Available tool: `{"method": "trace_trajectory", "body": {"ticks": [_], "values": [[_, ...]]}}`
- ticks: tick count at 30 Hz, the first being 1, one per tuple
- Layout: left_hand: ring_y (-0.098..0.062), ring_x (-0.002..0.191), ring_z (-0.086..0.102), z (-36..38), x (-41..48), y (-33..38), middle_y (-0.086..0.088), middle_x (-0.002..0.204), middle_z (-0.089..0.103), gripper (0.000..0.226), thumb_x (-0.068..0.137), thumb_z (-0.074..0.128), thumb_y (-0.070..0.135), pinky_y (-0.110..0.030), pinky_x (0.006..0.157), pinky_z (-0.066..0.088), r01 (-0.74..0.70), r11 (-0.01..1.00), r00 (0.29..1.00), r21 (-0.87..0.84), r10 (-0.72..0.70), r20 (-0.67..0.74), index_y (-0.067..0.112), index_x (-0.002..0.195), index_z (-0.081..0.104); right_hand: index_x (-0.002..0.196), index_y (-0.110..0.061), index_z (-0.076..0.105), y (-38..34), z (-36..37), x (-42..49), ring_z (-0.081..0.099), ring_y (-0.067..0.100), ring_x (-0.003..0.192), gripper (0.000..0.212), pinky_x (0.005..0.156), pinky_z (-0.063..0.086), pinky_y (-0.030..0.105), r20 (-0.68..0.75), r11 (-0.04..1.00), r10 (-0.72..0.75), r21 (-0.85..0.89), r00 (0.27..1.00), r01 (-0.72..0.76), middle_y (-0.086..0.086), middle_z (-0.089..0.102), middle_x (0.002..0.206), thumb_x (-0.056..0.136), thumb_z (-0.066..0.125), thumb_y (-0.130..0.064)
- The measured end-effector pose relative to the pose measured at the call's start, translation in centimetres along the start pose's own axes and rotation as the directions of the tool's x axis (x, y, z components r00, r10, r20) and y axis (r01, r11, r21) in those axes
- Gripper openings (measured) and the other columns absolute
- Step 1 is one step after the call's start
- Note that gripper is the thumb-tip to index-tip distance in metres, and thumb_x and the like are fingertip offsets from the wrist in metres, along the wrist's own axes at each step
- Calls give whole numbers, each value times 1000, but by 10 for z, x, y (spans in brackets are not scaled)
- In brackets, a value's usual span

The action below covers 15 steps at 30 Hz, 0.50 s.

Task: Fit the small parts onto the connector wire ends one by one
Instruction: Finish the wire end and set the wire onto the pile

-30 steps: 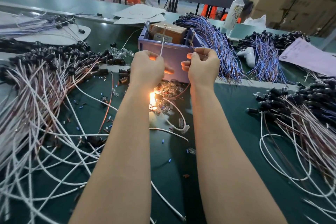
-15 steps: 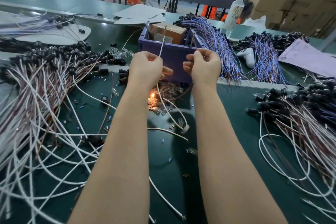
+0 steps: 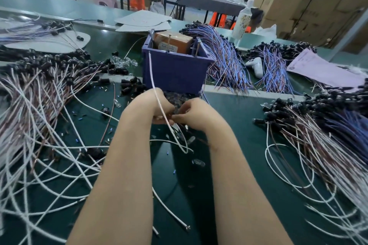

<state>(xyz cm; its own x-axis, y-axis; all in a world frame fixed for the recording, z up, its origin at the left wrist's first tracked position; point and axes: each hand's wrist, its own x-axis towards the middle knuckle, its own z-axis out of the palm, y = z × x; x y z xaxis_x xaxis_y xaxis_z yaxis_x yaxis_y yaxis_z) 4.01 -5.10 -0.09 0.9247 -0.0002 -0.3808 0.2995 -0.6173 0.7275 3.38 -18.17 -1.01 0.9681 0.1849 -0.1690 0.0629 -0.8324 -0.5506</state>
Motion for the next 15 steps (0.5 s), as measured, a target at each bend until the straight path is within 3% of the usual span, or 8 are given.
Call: {"method": "trace_trajectory", "body": {"ticks": [4,7,11,15], "values": [[-24,55,67,-4,1,-1,-15,57,66,24,95,53,8,-24,43,50,-23,999,1000,-44,22,-16,-1,72,55,97,-7,66,-11,11,1,61,28,90,26,66,39,26,-57,994,11,-104,998,-16,12,68,98,84,68,-29],[-28,62,69,-2,-1,-3,-10,45,61,25,93,55,9,-25,46,48,-15,999,999,-38,13,-35,-1,70,55,97,-9,60,-14,16,2,59,31,93,23,68,38,29,-66,987,13,-158,998,-23,15,65,104,86,66,-29],[-14,34,57,2,-4,-2,-5,34,51,31,95,53,8,-16,33,39,-19,998,999,-53,17,-43,0,64,51,97,-7,58,-14,22,2,58,32,95,15,67,35,27,-79,990,-25,-142,997,14,17,63,101,90,59,-20],[-14,33,48,-3,-11,7,-4,46,57,40,97,51,23,-15,33,34,-97,992,976,83,111,-186,5,61,53,110,-6,55,-14,13,-1,55,27,103,20,70,34,22,-264,992,-42,103,964,72,13,61,114,93,54,-15]]}}
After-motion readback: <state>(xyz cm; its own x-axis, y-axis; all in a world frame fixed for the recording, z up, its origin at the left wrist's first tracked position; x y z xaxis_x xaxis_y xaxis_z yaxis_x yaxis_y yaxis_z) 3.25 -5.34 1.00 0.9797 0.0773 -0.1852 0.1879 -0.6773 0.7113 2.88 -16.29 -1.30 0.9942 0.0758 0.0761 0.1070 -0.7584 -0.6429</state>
